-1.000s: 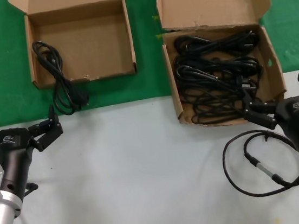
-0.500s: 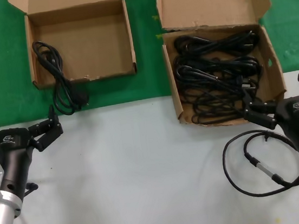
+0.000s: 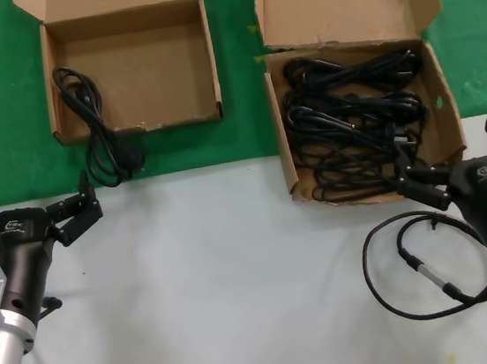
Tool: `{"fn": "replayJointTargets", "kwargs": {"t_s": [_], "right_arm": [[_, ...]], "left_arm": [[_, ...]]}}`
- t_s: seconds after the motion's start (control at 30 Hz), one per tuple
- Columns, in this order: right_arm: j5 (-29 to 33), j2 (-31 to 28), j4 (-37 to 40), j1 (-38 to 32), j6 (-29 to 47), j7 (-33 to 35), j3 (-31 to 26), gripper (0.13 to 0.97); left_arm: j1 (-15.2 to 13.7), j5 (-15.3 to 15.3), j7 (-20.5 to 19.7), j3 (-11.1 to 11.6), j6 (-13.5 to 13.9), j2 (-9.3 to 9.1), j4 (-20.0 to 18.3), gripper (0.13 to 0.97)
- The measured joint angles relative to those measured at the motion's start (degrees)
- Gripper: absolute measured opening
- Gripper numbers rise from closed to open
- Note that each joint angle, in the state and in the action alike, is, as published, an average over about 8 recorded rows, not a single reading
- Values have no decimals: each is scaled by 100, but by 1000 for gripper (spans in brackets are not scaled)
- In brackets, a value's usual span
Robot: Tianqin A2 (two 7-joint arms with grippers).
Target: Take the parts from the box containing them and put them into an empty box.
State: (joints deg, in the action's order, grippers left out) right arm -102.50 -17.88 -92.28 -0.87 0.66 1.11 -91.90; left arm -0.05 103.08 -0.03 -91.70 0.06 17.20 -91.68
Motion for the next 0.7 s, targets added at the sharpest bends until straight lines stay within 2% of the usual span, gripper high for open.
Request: {"fn": "replayJointTargets", "kwargs": {"t_s": [0.7], "right_arm": [[0, 0, 0, 0, 0, 0, 0, 966]], "left_arm": [[0, 0, 0, 0, 0, 0, 0, 966]]}}
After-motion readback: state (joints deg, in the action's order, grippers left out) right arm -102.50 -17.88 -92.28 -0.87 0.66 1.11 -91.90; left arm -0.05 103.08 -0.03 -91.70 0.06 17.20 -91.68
